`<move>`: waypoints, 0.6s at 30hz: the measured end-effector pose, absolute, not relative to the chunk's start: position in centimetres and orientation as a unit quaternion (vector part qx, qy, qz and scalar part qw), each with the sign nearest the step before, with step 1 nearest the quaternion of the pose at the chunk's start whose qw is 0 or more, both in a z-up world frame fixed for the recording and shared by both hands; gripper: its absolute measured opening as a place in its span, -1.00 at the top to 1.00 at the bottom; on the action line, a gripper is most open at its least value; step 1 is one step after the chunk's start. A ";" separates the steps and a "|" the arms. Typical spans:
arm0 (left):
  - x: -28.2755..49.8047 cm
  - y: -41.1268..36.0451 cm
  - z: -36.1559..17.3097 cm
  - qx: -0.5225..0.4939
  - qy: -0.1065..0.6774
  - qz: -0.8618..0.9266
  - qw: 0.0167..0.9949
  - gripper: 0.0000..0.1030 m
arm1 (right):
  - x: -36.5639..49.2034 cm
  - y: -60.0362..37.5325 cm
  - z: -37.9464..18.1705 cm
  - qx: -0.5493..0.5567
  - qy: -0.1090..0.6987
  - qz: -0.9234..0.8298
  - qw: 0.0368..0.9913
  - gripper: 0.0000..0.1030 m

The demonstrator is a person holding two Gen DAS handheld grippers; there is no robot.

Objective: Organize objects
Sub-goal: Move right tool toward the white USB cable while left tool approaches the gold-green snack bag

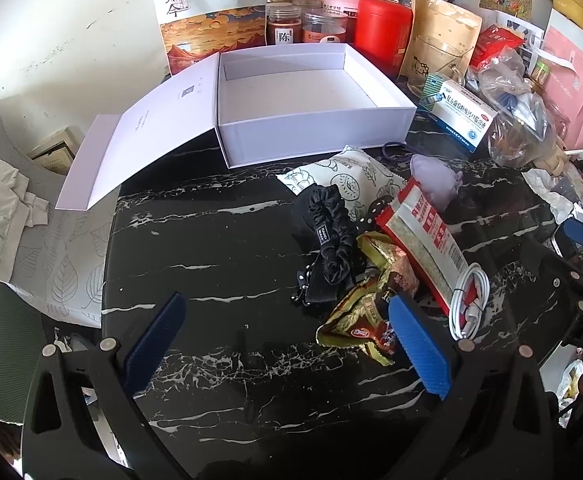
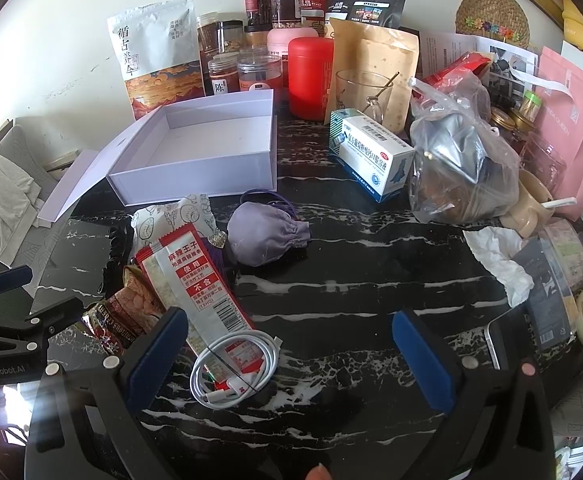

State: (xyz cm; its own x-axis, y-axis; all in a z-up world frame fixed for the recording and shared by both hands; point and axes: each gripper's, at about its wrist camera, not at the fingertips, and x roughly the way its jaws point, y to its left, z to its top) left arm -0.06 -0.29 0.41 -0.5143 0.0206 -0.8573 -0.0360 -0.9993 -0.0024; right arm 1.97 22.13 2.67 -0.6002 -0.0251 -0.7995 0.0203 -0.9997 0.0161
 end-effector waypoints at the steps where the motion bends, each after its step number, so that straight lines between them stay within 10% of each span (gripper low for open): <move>1: -0.1 -0.3 0.4 -0.492 0.008 0.870 0.016 -0.98 | 2.0 22.1 2.7 0.447 -0.003 -0.894 0.013 -0.99; 18: 0.4 -0.4 0.8 -0.488 0.011 0.873 0.012 -0.98 | 2.4 22.0 2.8 0.444 0.002 -0.896 0.018 -0.99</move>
State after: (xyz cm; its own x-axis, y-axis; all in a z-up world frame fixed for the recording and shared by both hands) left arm 0.37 -0.44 0.81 -0.5233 0.0098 -0.8521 -0.0317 -0.9995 0.0080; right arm 2.40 22.00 2.85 -0.6054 -0.0306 -0.7953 0.0344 -0.9993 0.0122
